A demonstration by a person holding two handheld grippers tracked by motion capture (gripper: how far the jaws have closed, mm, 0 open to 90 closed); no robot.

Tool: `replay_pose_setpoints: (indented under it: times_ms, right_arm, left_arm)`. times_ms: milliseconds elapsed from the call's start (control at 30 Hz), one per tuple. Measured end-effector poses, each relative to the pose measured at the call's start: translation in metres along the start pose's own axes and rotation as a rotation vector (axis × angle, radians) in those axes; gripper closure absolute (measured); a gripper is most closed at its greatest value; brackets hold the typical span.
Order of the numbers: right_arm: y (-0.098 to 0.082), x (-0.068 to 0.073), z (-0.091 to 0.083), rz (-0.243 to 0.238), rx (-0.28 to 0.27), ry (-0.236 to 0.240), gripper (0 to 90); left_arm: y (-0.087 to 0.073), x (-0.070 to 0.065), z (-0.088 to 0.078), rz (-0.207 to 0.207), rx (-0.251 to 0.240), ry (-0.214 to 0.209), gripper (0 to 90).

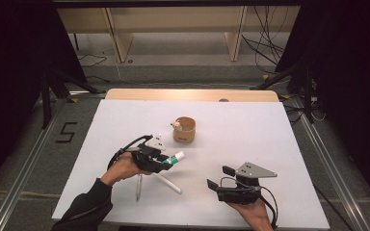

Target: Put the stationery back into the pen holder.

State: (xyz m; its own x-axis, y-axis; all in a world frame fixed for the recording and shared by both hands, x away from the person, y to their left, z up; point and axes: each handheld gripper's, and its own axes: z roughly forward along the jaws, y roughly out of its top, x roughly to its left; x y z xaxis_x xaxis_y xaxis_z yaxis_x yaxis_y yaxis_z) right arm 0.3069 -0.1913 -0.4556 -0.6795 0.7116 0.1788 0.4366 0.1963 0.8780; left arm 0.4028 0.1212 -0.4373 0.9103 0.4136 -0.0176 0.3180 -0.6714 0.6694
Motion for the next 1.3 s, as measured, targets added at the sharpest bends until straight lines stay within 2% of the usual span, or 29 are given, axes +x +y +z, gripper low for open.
replay_pose_setpoints:
  times_ms: [267,433,600,700,933,1233,1300]
  right_arm:
    - [0.002,-0.002,-0.001,0.036,-0.022,0.007,24.4]
    - [0.003,-0.004,-0.001,0.087,-0.039,0.013,24.6]
    - [0.006,-0.004,0.002,0.134,-0.054,0.031,25.0]
    - [0.009,-0.003,0.005,0.166,-0.063,0.048,25.2]
    - [0.017,-0.001,0.015,0.199,-0.063,0.071,26.1]
    - [0.033,0.003,0.029,0.245,-0.085,0.134,27.8]
    - [0.037,0.004,0.032,0.257,-0.09,0.146,28.2]
  left_arm:
    - [-0.001,-0.013,0.002,-0.062,-0.139,0.043,65.2]
    - [-0.002,-0.023,0.003,-0.099,-0.215,0.087,65.2]
    - [-0.006,-0.031,0.004,-0.159,-0.285,0.113,65.2]
    - [-0.009,-0.035,0.005,-0.187,-0.317,0.127,65.2]
    - [-0.013,-0.043,0.006,-0.235,-0.376,0.144,65.2]
    - [-0.02,-0.054,0.007,-0.249,-0.425,0.175,65.2]
    - [-0.021,-0.055,0.008,-0.264,-0.431,0.162,65.2]
